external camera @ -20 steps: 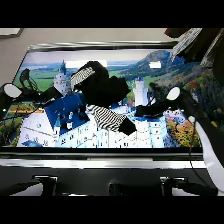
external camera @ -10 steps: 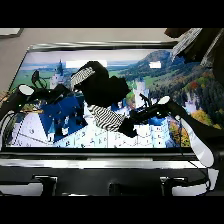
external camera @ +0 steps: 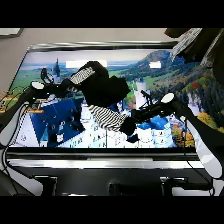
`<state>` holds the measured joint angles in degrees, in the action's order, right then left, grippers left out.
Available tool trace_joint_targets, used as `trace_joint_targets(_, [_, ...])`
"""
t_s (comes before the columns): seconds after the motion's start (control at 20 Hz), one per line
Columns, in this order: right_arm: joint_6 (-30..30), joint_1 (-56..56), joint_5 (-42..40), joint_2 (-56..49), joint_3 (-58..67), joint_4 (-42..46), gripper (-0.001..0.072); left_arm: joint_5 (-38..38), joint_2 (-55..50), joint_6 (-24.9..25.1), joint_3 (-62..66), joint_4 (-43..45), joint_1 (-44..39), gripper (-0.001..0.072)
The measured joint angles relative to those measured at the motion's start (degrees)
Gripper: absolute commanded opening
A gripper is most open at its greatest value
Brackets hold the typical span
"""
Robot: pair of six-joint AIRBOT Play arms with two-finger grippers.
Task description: Fold the clothes and pants, and hang the long-sleeved shirts on hangers.
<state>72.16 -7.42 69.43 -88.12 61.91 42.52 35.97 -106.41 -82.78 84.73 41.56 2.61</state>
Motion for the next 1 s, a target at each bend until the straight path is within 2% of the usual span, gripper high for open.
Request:
trace_joint_targets(0.05, [0.37,0.0,0.09,0.13,0.0,0.11,0.0037,-0.26,-1.4,0.17,1.2,-0.22,-0.15,0.072])
trace_joint_targets(0.1, [0.39,0.0,0.31,0.22,0.0,0.15,0.0037,-0.87,-2.49,0.28,2.16,-0.52,-0.33,0.0648])
trace_joint_targets(0.15, [0.42,0.0,0.59,0.31,0.0,0.17,0.0037,-1.66,-3.48,0.28,2.97,-0.74,-0.5,0.0435])
trace_joint_targets(0.2, [0.61,0.0,0.72,0.39,0.0,0.31,0.0037,-2.21,-4.28,0.09,3.48,-0.79,-0.59,0.0153])
trace_joint_targets(0.25, [0.68,0.0,0.87,0.55,0.0,0.33,0.0037,-2.78,-4.96,-0.31,3.89,-0.81,-0.7,0.0025])
trace_joint_targets(0.45, [1.77,0.0,-0.2,2.12,-0.02,0.37,0.0036,-2.89,-5.35,-1.84,4.76,-1.22,-0.76,0.0021])
trace_joint_targets(0.65, [5.73,0.0,-4.72,7.28,2.19,4.04,0.0036,-0.46,-0.15,-3.04,7.72,-0.48,0.02,0.002])
trace_joint_targets(0.8, [13.66,0.0,-8.15,13.6,9.66,15.19,0.0036,1.22,7.78,-3.39,12.17,1.73,1.66,0.0021])
trace_joint_targets(1.0, [25.92,0.0,-10.23,22.77,25.99,36.41,0.0035,2.89,21.51,-3.67,17.35,2.86,4.07,0.0022])
